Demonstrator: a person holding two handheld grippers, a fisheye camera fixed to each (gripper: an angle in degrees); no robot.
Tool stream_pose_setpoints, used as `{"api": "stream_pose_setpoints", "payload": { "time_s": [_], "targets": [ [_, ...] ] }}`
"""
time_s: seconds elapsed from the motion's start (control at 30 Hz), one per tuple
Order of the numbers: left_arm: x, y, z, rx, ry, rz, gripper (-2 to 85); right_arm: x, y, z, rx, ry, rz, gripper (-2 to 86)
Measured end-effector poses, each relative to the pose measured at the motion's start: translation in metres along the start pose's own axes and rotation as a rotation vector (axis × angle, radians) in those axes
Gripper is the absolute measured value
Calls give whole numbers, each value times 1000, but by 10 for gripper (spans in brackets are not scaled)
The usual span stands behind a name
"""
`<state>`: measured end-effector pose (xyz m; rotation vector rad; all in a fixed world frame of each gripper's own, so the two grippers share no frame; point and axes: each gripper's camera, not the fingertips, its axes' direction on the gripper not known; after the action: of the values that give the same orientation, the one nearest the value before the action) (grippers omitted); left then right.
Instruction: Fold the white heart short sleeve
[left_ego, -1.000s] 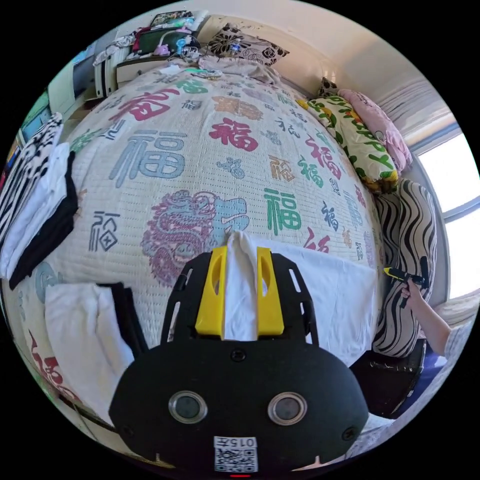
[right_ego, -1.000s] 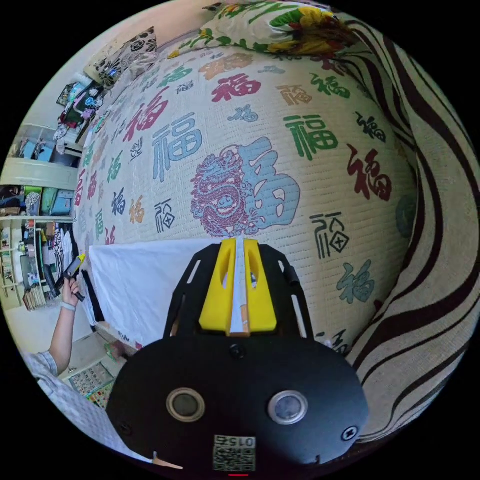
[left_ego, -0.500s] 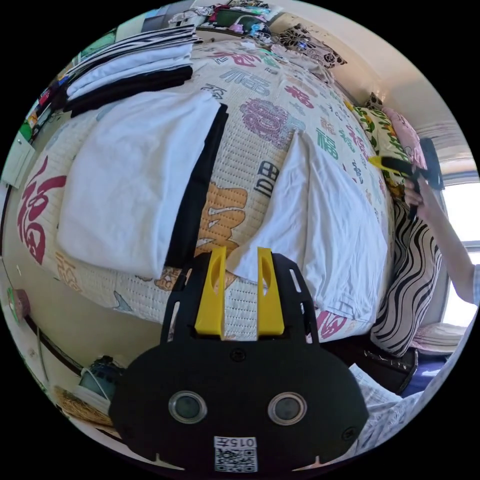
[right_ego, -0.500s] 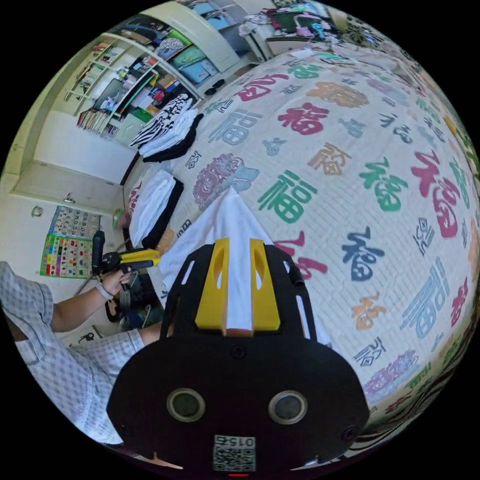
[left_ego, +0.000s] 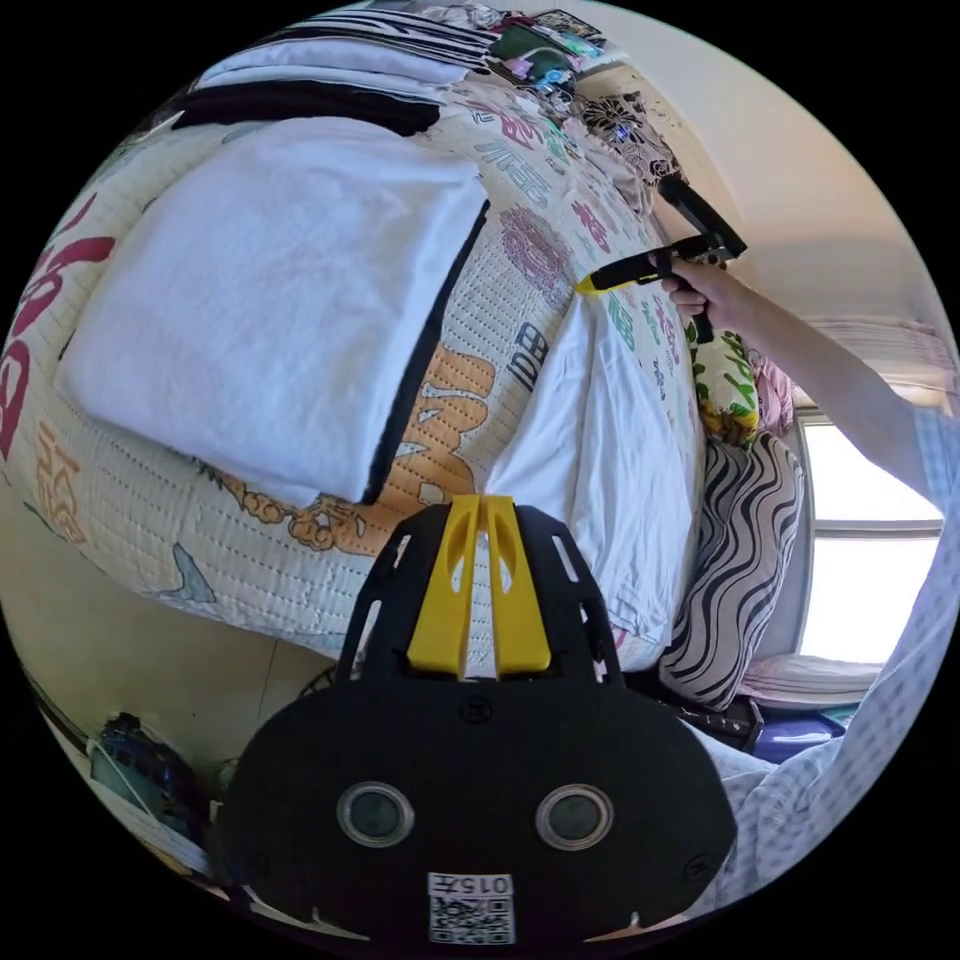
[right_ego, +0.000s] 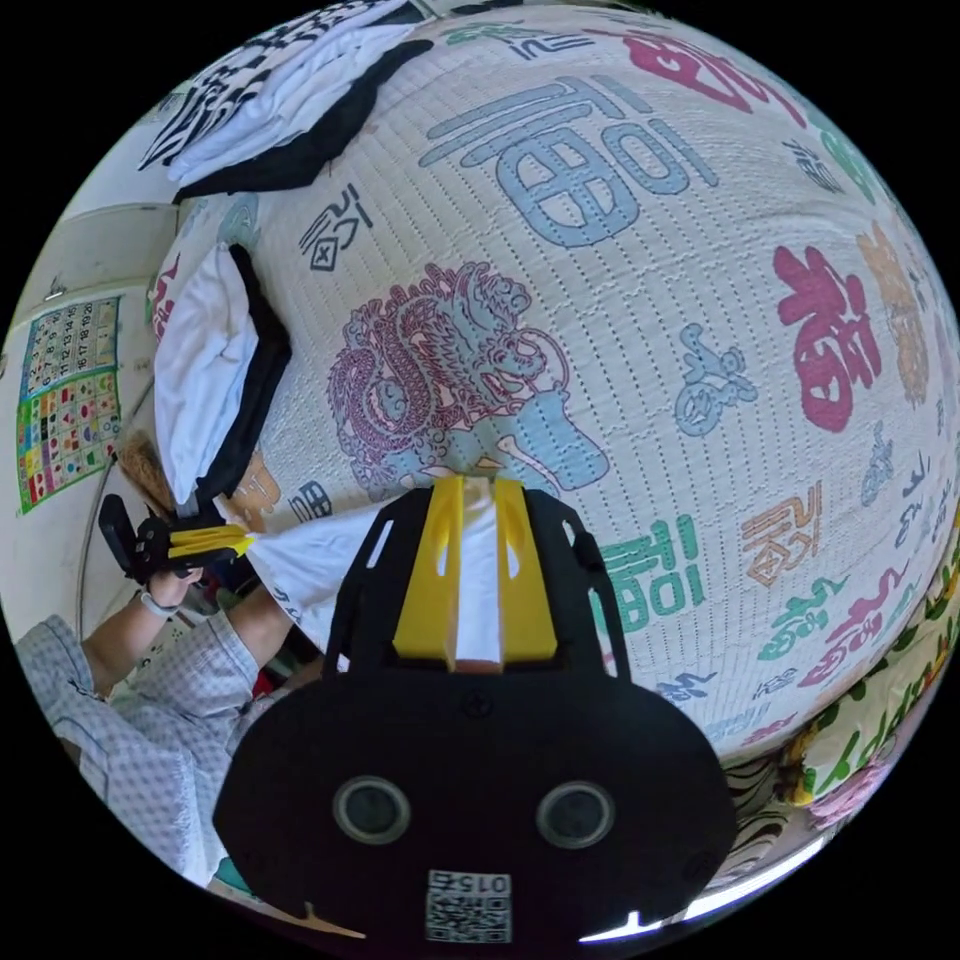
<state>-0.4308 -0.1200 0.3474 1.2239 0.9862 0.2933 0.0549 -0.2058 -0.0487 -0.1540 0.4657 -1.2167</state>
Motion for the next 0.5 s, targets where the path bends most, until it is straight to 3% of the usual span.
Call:
{"api": "stream_pose_setpoints", "payload": {
  "time_s": [0.17, 0.3, 0.37, 0.5],
  "targets": [
    [15, 0, 3, 1, -84, 91, 102, -7, -9, -8, -58, 16, -66, 19],
    [18, -2, 29, -68, -57, 134, 73, -9, -8, -15, -56, 23, -66, 13],
    [17, 4, 50, -130, -60, 123, 15, -9, -4, -21, -48, 23, -65, 11],
    [15, 21, 47, -76, -32, 87, -3, -9, 13, -37, -19, 14, -77, 6]
  ]
}}
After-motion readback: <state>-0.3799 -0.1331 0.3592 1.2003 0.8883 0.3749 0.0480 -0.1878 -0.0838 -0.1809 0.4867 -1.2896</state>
